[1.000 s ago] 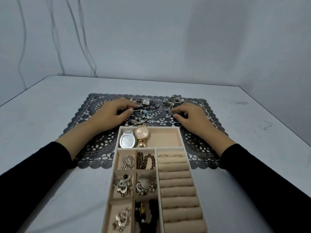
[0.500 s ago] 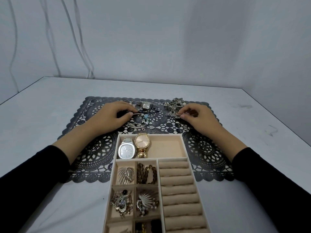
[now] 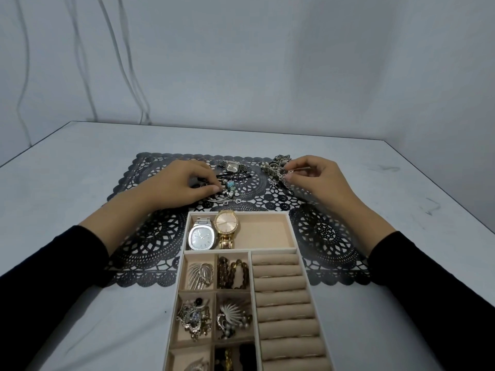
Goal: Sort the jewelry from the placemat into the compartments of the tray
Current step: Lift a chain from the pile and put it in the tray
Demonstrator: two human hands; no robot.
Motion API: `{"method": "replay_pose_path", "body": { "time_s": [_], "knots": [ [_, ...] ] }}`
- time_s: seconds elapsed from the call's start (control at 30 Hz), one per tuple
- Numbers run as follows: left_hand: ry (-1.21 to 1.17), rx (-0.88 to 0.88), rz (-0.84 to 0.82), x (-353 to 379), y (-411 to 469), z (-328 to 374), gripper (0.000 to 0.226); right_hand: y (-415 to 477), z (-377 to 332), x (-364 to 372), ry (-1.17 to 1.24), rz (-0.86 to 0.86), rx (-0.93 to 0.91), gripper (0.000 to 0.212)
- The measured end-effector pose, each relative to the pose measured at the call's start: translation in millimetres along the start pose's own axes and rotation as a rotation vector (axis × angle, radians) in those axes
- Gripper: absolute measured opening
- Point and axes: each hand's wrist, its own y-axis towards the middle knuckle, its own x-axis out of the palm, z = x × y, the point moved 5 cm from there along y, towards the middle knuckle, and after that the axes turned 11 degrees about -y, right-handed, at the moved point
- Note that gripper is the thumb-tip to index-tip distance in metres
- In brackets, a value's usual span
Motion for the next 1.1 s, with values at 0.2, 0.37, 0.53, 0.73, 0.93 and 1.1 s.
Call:
{"method": "replay_pose_path", "body": {
  "time_s": [0.2,0.37,0.53,0.73,0.93,1.1],
  "knots": [
    [-0.085,-0.080,-0.065,-8.0,-3.8,-11.3,0.014,-3.8,-1.0,3.8,0.011,-0.011,-0.015,0.010],
    [-0.094,-0.110,-0.083,-7.1,-2.7,-10.7,0.007,-5.2,-5.4,1.0,-0.021,0.019,-0.047,0.009],
    [-0.057,-0.124,-0.076,-4.6,-2.2,-9.3,0.001,-1.6,0.8,2.9,-0.115,0.056,-0.095,0.009],
    [-0.126,-0.143,0.002,-5.1,-3.6,-8.3,0.009,-0.9,10.3,-3.9,-0.324,0.068,-0.112,0.015],
    [-0.367,-0.124,0.130,-5.7,-5.0,2.0,0.007,-8.2,12.3,-5.8,-0.521,0.023,-0.179,0.012],
    [-0.340,-0.117,0.210,-4.1,-4.4,2.0,0.007,-6.9,7.5,2.6,-0.565,0.037,-0.203,0.012]
  ]
}}
